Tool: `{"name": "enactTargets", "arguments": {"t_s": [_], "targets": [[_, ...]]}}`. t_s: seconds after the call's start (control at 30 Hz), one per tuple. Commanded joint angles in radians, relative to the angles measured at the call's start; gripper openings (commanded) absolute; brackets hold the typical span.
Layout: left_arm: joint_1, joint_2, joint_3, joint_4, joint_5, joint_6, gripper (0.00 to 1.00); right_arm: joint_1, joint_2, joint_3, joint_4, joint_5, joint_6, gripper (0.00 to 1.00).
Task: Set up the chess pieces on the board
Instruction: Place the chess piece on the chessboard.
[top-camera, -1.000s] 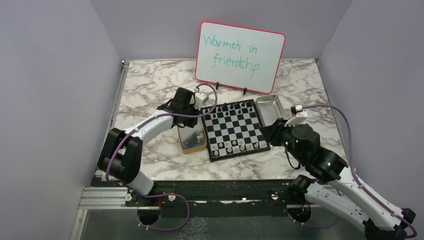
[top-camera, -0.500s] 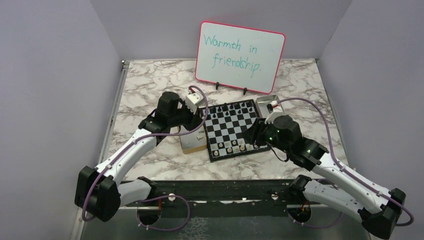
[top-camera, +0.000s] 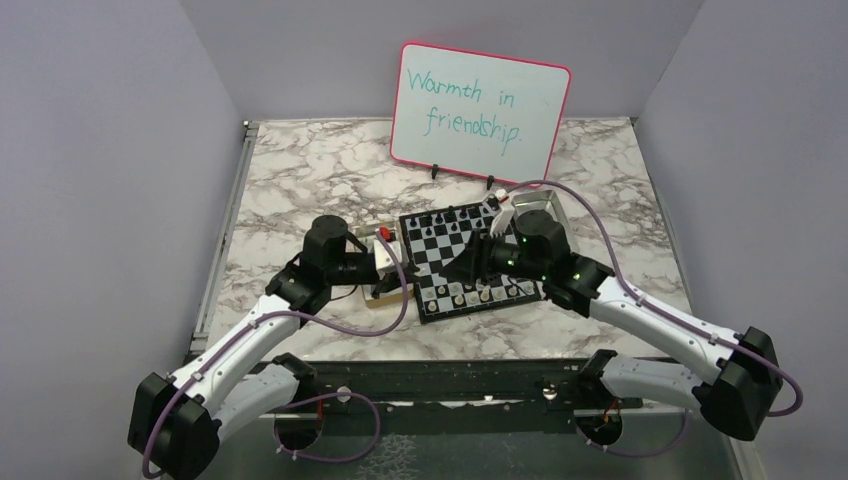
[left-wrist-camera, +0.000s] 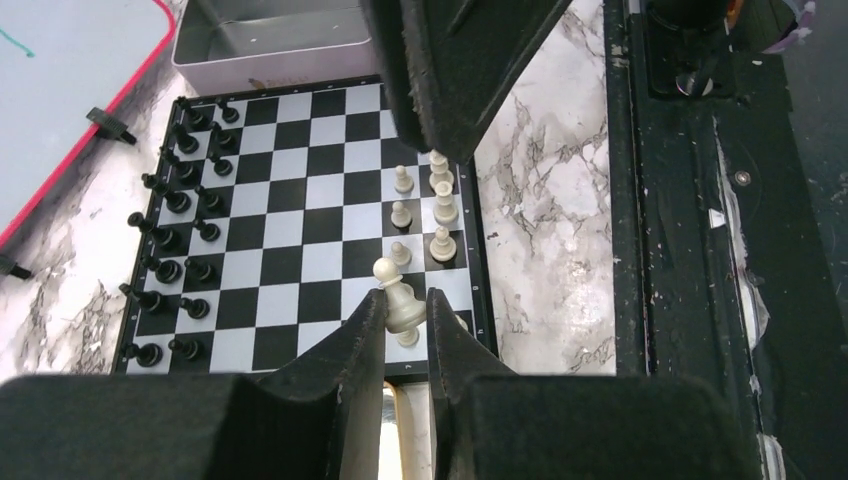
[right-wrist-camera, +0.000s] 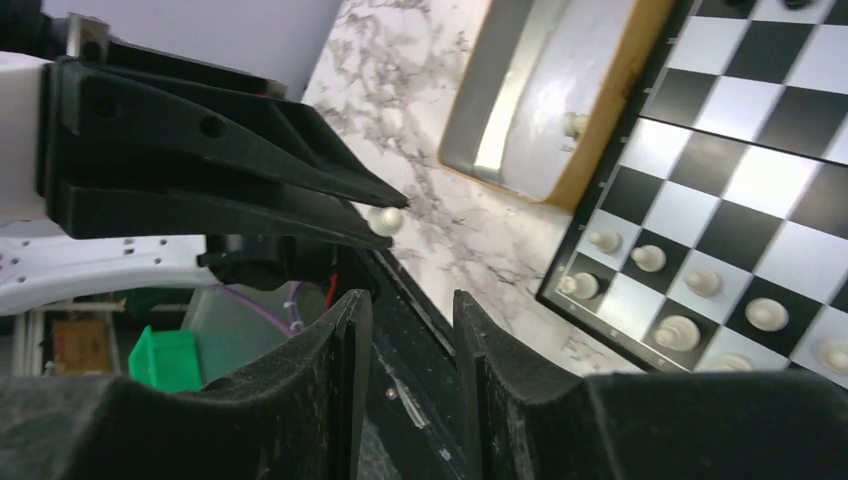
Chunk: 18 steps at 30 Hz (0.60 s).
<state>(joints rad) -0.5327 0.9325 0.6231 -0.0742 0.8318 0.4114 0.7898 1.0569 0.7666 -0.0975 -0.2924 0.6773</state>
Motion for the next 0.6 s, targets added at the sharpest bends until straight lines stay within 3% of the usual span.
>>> {"name": "enactTargets", "arguments": {"t_s": [0.0,0.23,0.57], "targets": [[-0.011,-0.016,-0.02,0.048,0.101,0.062,0.11,-0.004,0.064,0.055,0.143,-0.179,0.023,0.4],[-0.018,-0.029,-0.029,0.054,0.125,0.081,0.11,-0.005,0.147,0.073,0.145,-0.247,0.014,0.43],[-0.026,-0.039,-0.038,0.057,0.147,0.072,0.1,-0.005,0.197,0.062,0.196,-0.308,0.025,0.37]]}}
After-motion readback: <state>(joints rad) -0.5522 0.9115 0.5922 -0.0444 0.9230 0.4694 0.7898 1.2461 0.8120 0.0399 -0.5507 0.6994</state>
